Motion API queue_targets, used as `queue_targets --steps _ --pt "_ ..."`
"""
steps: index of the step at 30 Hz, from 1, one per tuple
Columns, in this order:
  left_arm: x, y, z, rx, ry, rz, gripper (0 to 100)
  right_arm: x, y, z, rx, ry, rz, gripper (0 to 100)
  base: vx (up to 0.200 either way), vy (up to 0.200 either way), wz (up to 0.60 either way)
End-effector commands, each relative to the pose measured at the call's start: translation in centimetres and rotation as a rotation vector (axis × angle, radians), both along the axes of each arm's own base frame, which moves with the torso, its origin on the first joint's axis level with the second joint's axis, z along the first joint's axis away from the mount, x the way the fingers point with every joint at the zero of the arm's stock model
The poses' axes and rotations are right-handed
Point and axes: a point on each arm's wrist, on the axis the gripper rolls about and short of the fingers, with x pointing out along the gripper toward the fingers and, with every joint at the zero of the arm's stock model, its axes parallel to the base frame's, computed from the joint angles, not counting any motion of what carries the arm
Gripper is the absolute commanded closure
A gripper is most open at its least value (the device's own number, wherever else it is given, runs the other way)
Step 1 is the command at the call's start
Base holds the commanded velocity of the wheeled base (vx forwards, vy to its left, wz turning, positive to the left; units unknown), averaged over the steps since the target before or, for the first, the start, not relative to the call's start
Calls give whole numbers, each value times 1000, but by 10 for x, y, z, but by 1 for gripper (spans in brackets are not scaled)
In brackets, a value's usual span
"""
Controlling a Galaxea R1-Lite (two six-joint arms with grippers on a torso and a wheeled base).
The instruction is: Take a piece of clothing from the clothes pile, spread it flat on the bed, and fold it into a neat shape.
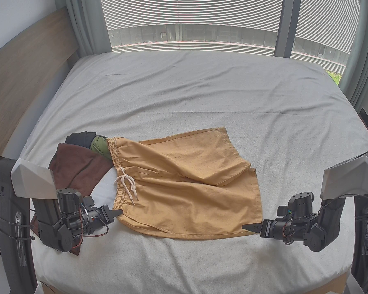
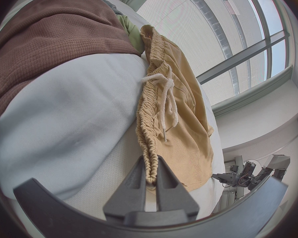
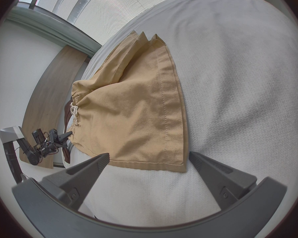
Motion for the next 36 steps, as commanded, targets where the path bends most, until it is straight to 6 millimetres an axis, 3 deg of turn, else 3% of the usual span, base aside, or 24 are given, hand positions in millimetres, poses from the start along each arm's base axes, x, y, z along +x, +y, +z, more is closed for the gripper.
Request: queue_targets --steps 1,6,7,31,36 --pt "0 0 0 -1 0 0 100 1 2 -1 17 7 2 0 0 0 0" --pt "0 0 0 -1 0 0 100 4 3 -1 40 8 2 0 0 0 0" --pt "0 0 0 -1 0 1 100 5 2 -1 41 7 0 100 0 0 0" --pt "-2 1 -1 0 7 1 100 5 -2 2 36 -1 -13 100 0 0 0" --pt "-13 2 1 1 36 1 100 0 0 13 36 -15 1 100 0 0 0"
